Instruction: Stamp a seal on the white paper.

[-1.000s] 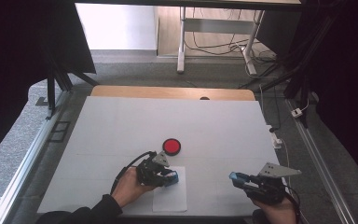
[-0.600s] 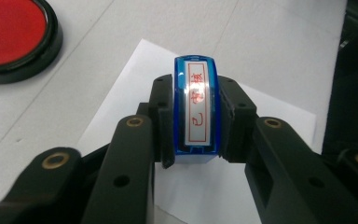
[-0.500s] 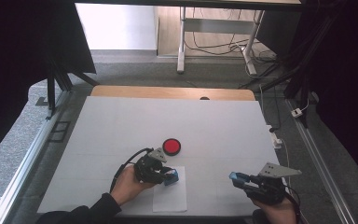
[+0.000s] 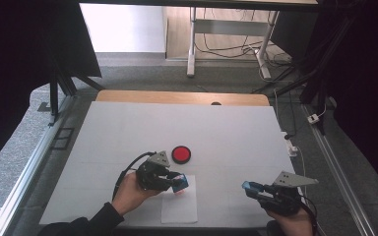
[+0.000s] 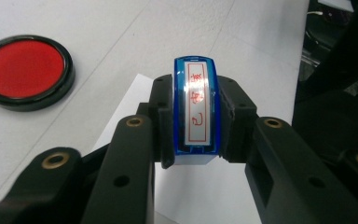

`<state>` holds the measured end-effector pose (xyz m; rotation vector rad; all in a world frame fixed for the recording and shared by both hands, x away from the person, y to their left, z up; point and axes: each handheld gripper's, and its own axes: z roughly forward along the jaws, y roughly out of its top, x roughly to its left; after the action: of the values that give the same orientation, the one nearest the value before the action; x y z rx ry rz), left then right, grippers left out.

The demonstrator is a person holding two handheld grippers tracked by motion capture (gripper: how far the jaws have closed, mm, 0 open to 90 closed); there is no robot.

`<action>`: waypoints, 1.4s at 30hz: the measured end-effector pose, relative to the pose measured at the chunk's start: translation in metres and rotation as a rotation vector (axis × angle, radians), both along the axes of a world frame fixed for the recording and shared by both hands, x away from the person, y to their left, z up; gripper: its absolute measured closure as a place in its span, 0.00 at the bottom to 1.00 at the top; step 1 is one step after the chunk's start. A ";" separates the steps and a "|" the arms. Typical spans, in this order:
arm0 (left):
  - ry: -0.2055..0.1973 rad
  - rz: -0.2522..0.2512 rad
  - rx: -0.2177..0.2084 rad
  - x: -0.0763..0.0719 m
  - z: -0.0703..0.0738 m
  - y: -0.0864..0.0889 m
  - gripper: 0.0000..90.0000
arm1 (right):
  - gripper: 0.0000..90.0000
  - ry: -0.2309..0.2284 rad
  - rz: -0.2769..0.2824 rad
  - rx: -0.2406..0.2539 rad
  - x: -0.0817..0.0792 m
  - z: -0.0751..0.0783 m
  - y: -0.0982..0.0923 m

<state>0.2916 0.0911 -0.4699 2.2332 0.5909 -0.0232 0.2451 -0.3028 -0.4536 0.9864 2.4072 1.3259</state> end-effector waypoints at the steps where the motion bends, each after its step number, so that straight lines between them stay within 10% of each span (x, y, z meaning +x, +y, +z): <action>1: -0.003 0.000 -0.005 0.000 0.001 0.001 0.78 | 0.76 0.000 0.000 0.000 0.000 0.000 0.000; 42: -0.062 -0.004 -0.248 -0.006 0.044 0.045 0.78 | 0.76 0.008 0.000 -0.008 0.000 0.000 0.000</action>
<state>0.2855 0.1360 -0.4255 1.9880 0.5200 -0.0276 0.2456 -0.3029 -0.4536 0.9916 2.4167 1.3139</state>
